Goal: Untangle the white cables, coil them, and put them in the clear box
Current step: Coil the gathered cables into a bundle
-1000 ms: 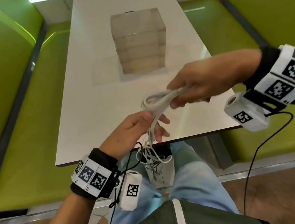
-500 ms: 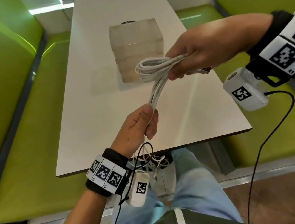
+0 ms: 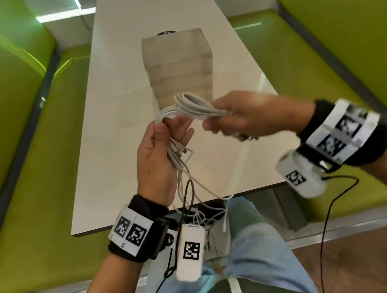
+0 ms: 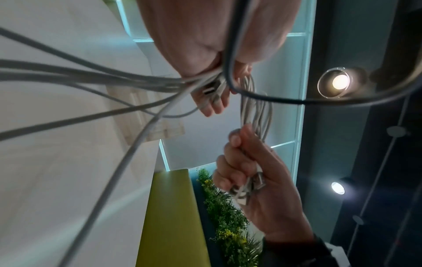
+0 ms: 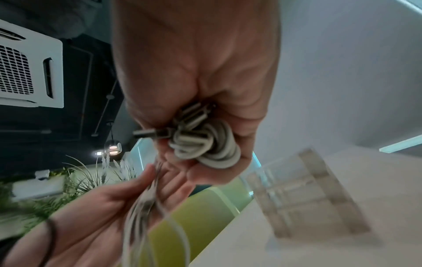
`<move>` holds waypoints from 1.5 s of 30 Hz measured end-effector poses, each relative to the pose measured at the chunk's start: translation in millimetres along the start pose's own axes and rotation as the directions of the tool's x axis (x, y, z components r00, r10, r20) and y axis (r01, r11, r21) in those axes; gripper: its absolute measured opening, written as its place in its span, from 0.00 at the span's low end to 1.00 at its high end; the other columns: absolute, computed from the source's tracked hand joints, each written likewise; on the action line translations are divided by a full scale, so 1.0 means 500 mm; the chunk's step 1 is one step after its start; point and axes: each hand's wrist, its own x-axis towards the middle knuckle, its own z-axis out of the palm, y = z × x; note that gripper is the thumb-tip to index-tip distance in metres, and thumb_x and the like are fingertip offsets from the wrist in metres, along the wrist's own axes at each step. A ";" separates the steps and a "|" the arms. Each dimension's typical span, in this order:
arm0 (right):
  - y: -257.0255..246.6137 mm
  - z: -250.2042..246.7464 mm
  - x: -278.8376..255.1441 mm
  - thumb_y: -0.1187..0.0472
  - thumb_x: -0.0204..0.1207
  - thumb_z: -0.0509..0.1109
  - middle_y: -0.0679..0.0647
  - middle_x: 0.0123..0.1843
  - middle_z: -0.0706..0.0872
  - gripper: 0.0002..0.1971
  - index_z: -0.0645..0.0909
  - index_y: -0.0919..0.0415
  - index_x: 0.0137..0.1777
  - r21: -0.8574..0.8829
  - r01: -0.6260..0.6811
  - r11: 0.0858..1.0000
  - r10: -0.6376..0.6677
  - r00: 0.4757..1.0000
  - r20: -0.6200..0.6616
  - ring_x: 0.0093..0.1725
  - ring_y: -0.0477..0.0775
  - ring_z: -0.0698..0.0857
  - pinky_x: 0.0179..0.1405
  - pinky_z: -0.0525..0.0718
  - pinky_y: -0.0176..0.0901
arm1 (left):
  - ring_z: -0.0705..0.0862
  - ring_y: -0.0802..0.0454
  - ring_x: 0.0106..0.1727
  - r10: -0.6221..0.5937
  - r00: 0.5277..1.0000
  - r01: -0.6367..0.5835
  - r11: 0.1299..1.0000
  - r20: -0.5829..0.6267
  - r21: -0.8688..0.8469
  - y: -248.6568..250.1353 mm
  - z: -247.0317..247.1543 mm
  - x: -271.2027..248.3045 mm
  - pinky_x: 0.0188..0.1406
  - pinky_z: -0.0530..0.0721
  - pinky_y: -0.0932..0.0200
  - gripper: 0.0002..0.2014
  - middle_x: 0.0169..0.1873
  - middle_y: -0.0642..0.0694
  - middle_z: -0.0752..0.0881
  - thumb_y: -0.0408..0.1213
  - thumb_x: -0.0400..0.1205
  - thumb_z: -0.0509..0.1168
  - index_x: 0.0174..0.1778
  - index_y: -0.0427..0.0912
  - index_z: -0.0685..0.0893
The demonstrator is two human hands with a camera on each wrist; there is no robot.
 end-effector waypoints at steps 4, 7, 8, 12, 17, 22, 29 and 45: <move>0.006 0.085 0.016 0.53 0.83 0.62 0.46 0.26 0.74 0.12 0.74 0.54 0.38 0.066 0.038 0.997 -0.032 0.995 -0.096 0.19 0.40 0.73 0.20 0.74 0.30 | 0.87 0.50 0.57 -0.059 0.995 0.054 0.996 -0.076 -0.067 0.009 0.007 0.000 0.67 0.81 0.49 0.15 0.52 0.47 0.90 0.36 0.89 0.48 0.59 0.39 0.80; -0.003 0.111 0.029 0.49 0.82 0.61 0.47 0.26 0.75 0.14 0.75 0.57 0.41 0.066 0.073 0.995 -0.066 0.993 -0.103 0.20 0.41 0.75 0.23 0.74 0.31 | 0.88 0.55 0.53 -0.093 0.990 0.086 0.994 -0.107 -0.068 0.008 0.014 -0.005 0.55 0.85 0.59 0.16 0.49 0.50 0.91 0.37 0.90 0.47 0.59 0.39 0.80; -0.005 0.116 0.031 0.48 0.82 0.60 0.48 0.27 0.76 0.14 0.73 0.56 0.40 0.050 0.079 0.996 -0.075 0.993 -0.092 0.21 0.42 0.76 0.25 0.75 0.33 | 0.88 0.57 0.55 -0.105 0.988 0.097 0.993 -0.116 -0.071 0.007 0.017 -0.006 0.53 0.84 0.62 0.16 0.50 0.50 0.91 0.37 0.90 0.47 0.60 0.39 0.80; -0.005 0.129 0.033 0.42 0.76 0.67 0.54 0.31 0.81 0.16 0.75 0.56 0.42 0.006 0.025 1.000 -0.025 0.999 -0.049 0.26 0.48 0.78 0.31 0.79 0.45 | 0.86 0.56 0.59 -0.173 0.977 0.166 0.984 -0.124 -0.065 -0.001 0.025 -0.020 0.51 0.84 0.63 0.19 0.61 0.46 0.87 0.42 0.88 0.50 0.67 0.37 0.79; 0.005 0.133 0.039 0.48 0.75 0.71 0.53 0.32 0.81 0.17 0.81 0.64 0.47 0.050 -0.039 0.998 0.040 0.999 -0.013 0.27 0.50 0.79 0.31 0.80 0.44 | 0.84 0.54 0.64 -0.235 0.965 0.228 0.971 -0.117 -0.077 -0.004 0.027 -0.029 0.65 0.81 0.56 0.19 0.64 0.46 0.85 0.44 0.88 0.50 0.69 0.41 0.78; 0.013 0.132 0.056 0.54 0.78 0.66 0.55 0.29 0.77 0.15 0.78 0.67 0.39 0.092 -0.039 0.995 0.034 0.998 0.051 0.28 0.49 0.75 0.32 0.78 0.49 | 0.79 0.47 0.71 -0.259 0.965 0.258 0.966 -0.040 -0.027 0.008 0.008 -0.026 0.76 0.70 0.46 0.24 0.65 0.40 0.85 0.48 0.84 0.51 0.69 0.37 0.77; 0.008 0.152 0.054 0.57 0.82 0.63 0.45 0.36 0.86 0.08 0.80 0.54 0.42 0.137 -0.004 0.990 -0.019 0.987 0.160 0.30 0.36 0.83 0.31 0.79 0.28 | 0.86 0.41 0.61 -0.202 0.975 0.193 0.976 0.089 0.097 0.030 -0.033 -0.019 0.53 0.85 0.53 0.46 0.57 0.35 0.88 0.53 0.61 0.82 0.74 0.48 0.69; 0.011 0.208 0.021 0.53 0.74 0.73 0.54 0.25 0.77 0.21 0.73 0.69 0.55 0.754 -0.052 0.655 -0.217 0.943 0.253 0.24 0.51 0.79 0.35 0.86 0.48 | 0.89 0.49 0.39 -0.141 0.989 0.145 0.981 -0.037 0.127 0.022 -0.009 -0.038 0.55 0.86 0.52 0.07 0.23 0.49 0.81 0.39 0.80 0.66 0.43 0.40 0.77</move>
